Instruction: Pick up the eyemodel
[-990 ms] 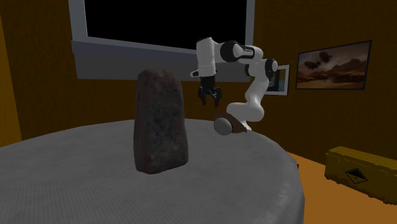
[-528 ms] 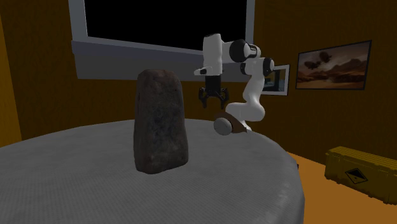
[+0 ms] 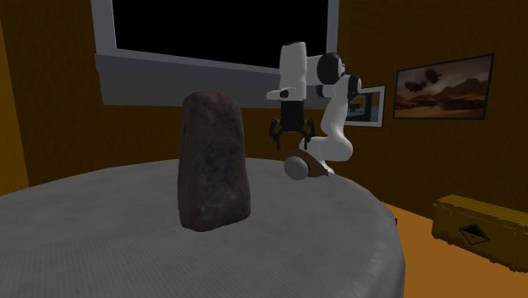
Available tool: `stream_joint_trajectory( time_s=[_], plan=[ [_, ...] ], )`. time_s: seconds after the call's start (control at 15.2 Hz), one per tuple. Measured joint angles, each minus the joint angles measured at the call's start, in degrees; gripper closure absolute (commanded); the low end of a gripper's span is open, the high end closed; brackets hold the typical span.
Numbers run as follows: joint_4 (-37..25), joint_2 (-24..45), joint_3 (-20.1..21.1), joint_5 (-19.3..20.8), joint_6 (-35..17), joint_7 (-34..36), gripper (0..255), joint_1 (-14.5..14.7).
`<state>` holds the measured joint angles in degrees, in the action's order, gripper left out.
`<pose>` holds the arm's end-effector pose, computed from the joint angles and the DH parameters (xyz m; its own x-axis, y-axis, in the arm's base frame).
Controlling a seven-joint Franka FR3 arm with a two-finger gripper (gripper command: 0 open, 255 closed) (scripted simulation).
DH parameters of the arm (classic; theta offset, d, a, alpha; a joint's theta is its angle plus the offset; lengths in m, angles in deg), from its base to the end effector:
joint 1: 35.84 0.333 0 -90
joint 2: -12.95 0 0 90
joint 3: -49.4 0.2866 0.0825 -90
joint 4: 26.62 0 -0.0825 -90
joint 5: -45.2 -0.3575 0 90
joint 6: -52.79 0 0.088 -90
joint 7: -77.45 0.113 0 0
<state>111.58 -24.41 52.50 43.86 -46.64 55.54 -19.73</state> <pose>0.3232 0.1171 0.5091 0.7632 0.6456 -0.0271 0.6458 -0.7635 -0.0003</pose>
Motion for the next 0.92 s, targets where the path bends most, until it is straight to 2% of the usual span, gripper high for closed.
stream_joint_trajectory(
  time_s=[0.33,0.4,0.92],
  plan=[
    [3.6,-0.1,0.1,-0.1,-3.5,-0.1,0,0.1],
    [3.9,0.0,0.1,-0.1,-3.9,-0.1,255,0.1],
    [4.1,-0.1,0.1,-0.1,-4.3,-0.2,255,0.1]
  ],
)
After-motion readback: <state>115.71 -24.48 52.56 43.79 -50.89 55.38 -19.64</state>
